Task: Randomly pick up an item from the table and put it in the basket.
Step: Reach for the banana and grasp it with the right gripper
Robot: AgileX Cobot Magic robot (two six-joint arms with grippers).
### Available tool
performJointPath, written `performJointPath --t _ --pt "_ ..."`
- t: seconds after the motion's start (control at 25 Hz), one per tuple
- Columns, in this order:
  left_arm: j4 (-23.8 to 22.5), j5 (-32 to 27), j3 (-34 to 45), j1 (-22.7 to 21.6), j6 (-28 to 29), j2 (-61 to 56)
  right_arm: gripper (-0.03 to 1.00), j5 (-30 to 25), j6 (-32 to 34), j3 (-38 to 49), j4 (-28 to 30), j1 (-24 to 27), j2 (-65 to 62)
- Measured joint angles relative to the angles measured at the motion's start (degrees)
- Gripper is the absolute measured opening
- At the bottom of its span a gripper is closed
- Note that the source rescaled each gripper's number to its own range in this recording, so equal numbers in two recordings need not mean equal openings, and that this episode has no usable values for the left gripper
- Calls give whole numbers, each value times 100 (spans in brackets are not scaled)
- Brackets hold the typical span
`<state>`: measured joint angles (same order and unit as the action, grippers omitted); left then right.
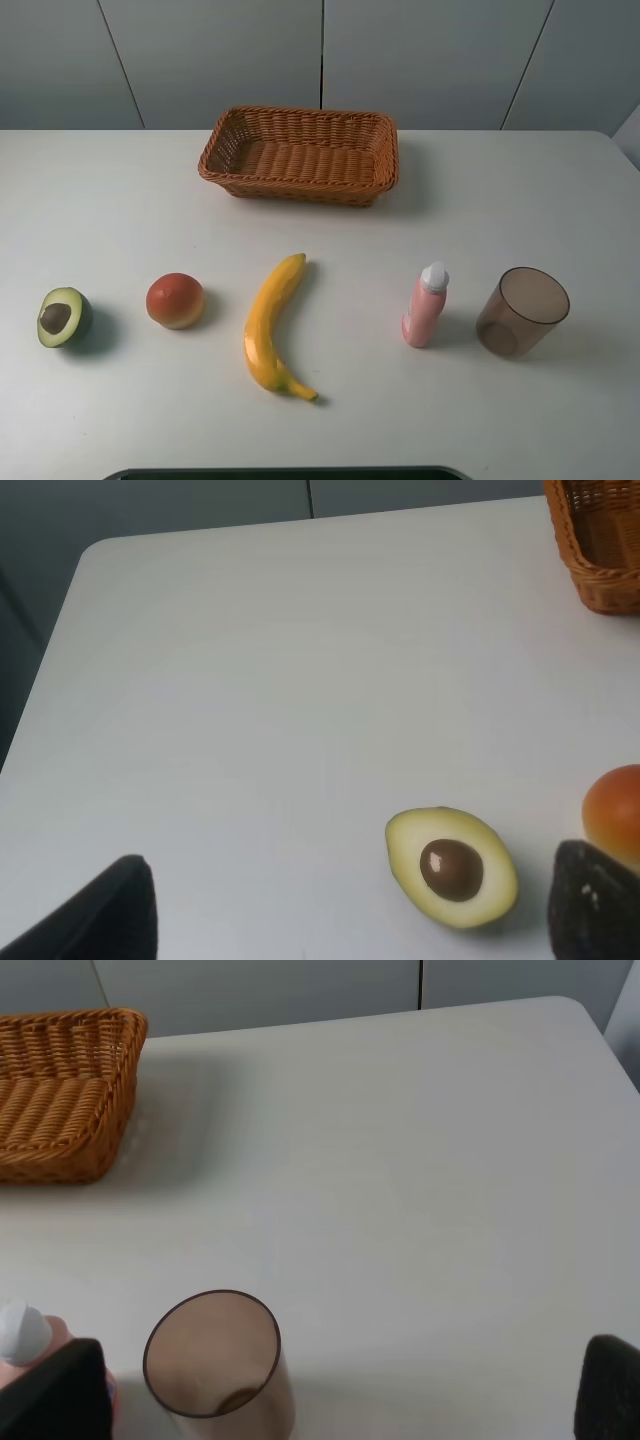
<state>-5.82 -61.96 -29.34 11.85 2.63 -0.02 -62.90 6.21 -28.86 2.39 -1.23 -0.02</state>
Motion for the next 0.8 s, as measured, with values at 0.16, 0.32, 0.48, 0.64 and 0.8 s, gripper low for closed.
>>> performJointPath --t 0.16,0.32,0.48,0.64,0.8 --pt "0 0 0 0 0 0 100 8 0 0 0 0 0" --pt "0 0 0 0 0 0 100 8 0 0 0 0 0" --pt "0 0 0 0 0 0 100 8 0 0 0 0 0" --pt "0 0 0 0 0 0 100 8 0 0 0 0 0" --pt "0 0 0 0 0 0 100 8 0 0 0 0 0"
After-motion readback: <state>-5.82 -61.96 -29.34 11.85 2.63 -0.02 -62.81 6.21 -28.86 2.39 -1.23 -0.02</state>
